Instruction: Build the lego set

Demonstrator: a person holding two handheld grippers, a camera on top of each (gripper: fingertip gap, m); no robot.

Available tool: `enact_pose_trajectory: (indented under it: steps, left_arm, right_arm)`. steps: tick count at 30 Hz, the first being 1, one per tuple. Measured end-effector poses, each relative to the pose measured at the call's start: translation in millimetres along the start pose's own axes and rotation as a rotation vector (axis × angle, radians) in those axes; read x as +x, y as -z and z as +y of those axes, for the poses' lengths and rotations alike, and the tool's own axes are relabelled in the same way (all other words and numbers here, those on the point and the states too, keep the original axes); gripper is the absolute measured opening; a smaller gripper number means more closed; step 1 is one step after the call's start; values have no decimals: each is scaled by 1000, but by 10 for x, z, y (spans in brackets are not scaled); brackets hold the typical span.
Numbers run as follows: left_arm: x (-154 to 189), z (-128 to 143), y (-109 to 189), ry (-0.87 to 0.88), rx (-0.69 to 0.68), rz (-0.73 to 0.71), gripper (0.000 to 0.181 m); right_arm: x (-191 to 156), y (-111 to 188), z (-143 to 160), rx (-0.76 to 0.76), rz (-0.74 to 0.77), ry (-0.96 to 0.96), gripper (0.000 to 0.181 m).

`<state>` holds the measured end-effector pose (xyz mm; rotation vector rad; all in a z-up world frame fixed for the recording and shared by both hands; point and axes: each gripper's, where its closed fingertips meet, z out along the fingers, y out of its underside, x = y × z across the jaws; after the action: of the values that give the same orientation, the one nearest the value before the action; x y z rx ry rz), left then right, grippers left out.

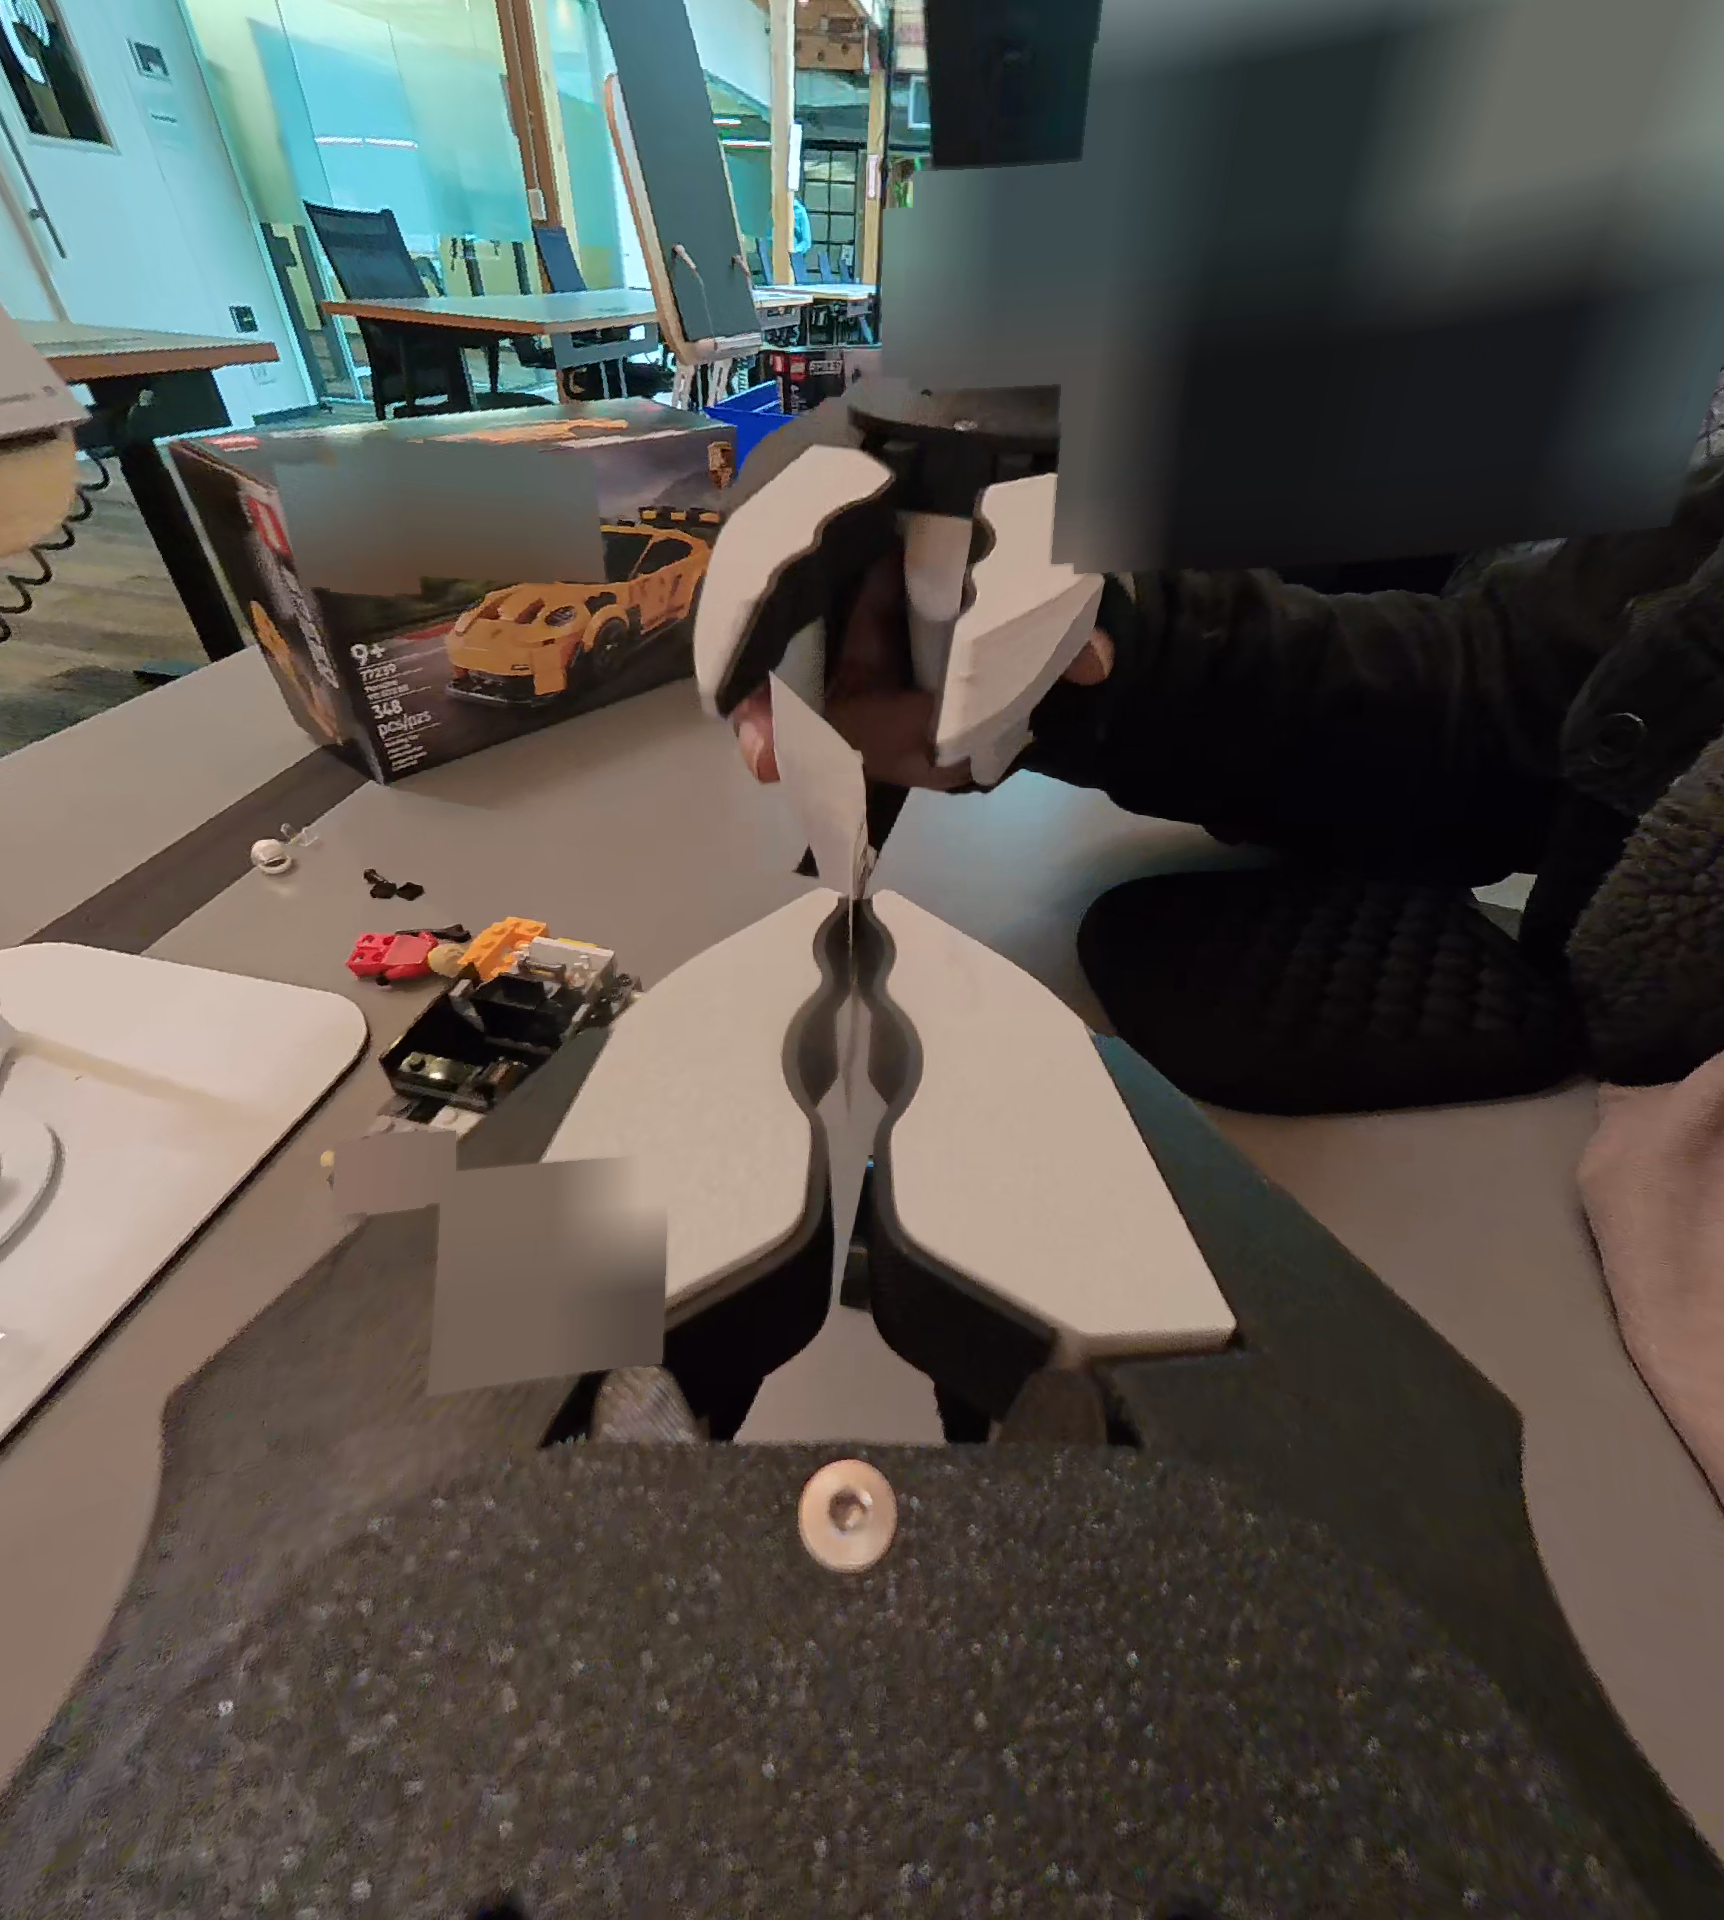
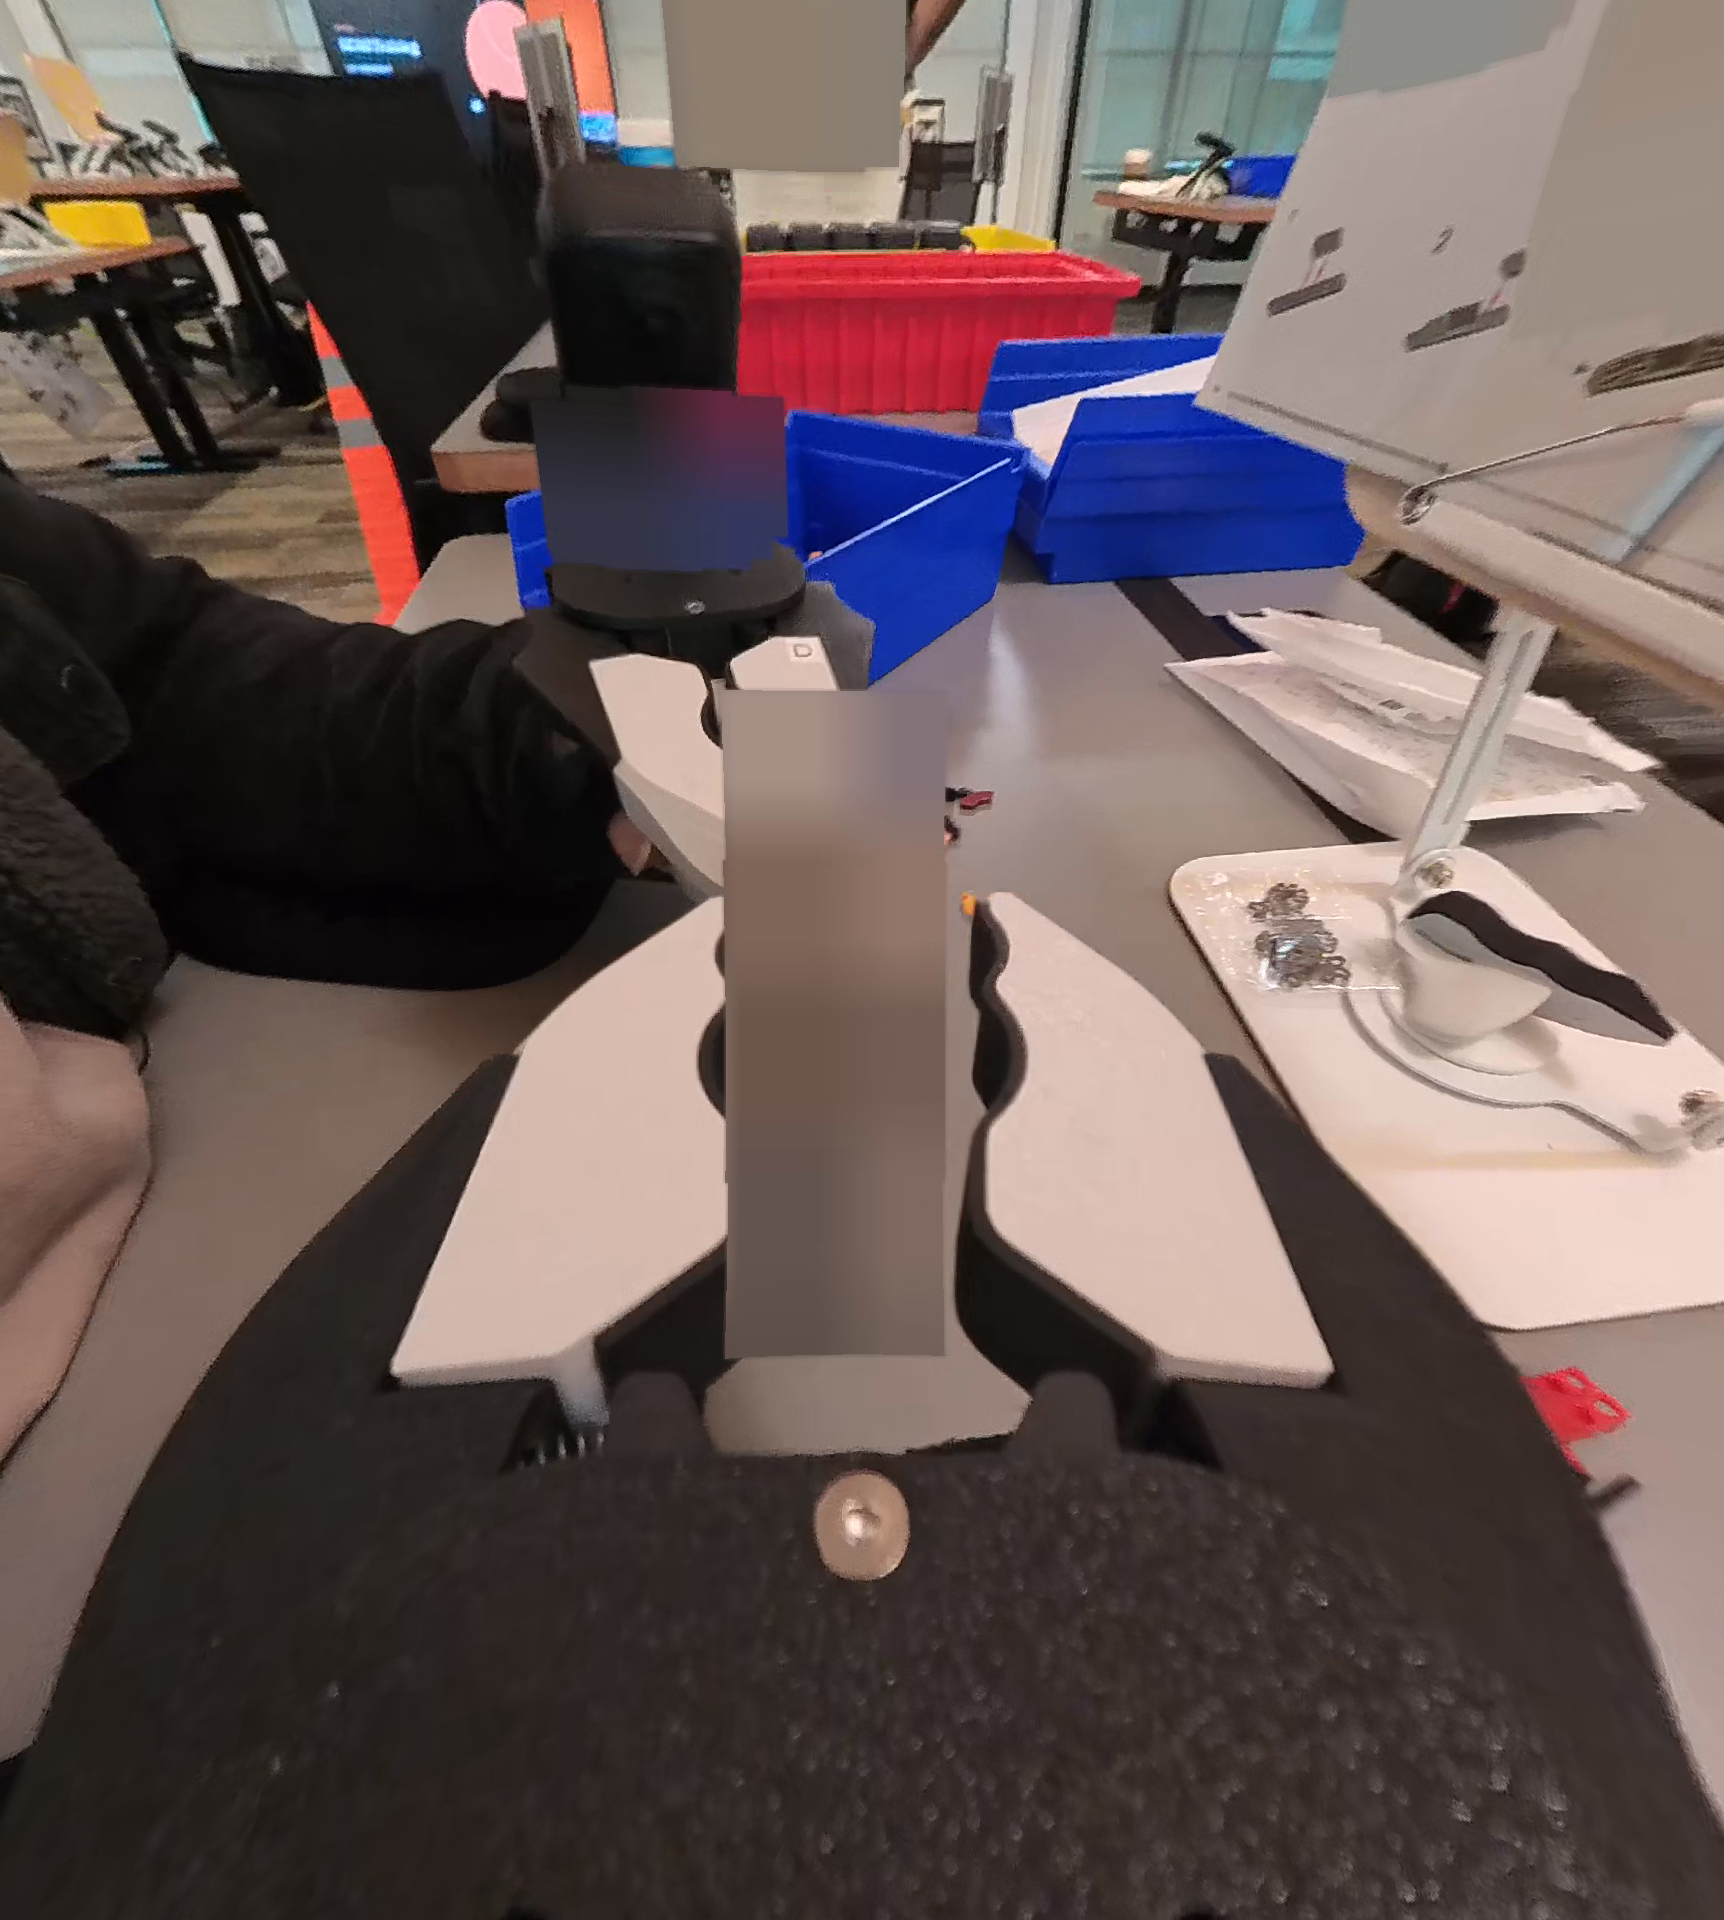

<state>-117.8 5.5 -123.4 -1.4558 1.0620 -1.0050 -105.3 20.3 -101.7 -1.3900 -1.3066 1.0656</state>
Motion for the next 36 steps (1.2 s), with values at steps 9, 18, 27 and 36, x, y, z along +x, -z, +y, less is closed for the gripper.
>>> enact_pose_trajectory:
  steps: [9, 18, 27, 36]
  left_arm:
    - [-144, 182, -44, 31, -55, -47, 0]
    - [-262, 166, 3, 81, -19, -89, 0]
    - [-311, 97, 48, 93, 19, -114, 0]
    - [-294, 12, 86, 96, 60, -103, 0]
  right_arm:
    - [176, 70, -134, 93, 113, -11, 35]
    - [104, 81, -266, 125, 139, 38, 28]
    - [-38, -83, -107, 13, 134, 170, 20]
    - [23, -66, -139, 44, 163, 159, 26]
